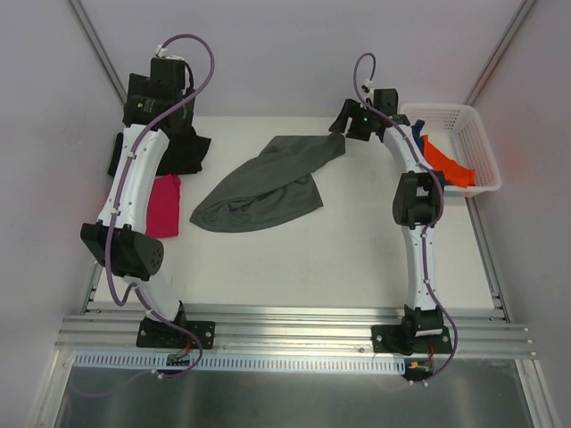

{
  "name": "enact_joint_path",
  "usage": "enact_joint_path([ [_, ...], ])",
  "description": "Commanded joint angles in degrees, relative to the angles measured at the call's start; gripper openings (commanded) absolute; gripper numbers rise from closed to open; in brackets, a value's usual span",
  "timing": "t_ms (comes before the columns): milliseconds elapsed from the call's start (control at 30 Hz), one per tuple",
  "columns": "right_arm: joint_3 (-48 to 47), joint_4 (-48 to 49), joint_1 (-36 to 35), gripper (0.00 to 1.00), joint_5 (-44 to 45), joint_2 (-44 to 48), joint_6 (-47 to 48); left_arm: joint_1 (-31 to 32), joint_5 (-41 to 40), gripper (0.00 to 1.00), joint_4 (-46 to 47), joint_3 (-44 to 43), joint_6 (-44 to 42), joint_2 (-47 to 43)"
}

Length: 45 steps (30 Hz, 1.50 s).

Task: Fold and stack the t-shirts
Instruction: Flatten out the tshirt

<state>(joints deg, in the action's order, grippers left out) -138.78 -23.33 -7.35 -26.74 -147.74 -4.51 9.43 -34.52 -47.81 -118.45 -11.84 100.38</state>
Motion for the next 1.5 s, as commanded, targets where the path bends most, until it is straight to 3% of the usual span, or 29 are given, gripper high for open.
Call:
enact_joint_path([
  [0, -4.2, 4.9, 0.6, 0.79, -1.8, -2.1, -4.3, 0.4, -0.7, 0.99, -0.7, 4.1, -0.6, -2.4],
  [400, -4.4, 6.5, 1.0, 0.80, -1.4, -6.1, -7.0, 0.8, -0.2, 0.99, -2.5, 2.1, -0.8, -0.4],
  [1000, -3.4, 4.8, 1.2, 0.81, 1.7, -5.9, -3.7, 0.9, 0.4, 0.99, -3.0, 0.4, 0.4, 1.2],
  [1100, -2.3, 5.0, 0.2, 0.70, -0.3, -6.3, -5.7, 0.9, 0.2, 0.99, -3.1, 0.3, 0.3, 1.3],
  [1200, -1.1, 5.1, -0.8, 0.39, -2.6, -6.2, -6.7, 0.9, 0.4, 0.99, -3.1, 0.5, 0.4, 1.3],
  [1233, -0.7, 5.0, -1.1, 0.17, -3.1, -6.1, -6.8, 0.9, 0.4, 0.99, -3.1, 0.4, 0.4, 1.5],
  [1267, -0.4, 4.8, -1.3, 0.05, -3.2, -5.7, -6.9, 0.9, 0.4, 0.99, -3.1, 0.4, 0.5, 1.4],
  [1300, 0.1, 4.4, -1.4, 0.01, -3.4, -5.5, -7.2, 0.9, 0.4, 0.99, -3.1, 0.4, 0.6, 1.5],
  [1467, 1.6, 3.5, -0.6, 0.01, -5.4, -0.5, -7.5, 0.9, 0.9, 0.99, -3.2, 0.7, 1.4, 1.6],
])
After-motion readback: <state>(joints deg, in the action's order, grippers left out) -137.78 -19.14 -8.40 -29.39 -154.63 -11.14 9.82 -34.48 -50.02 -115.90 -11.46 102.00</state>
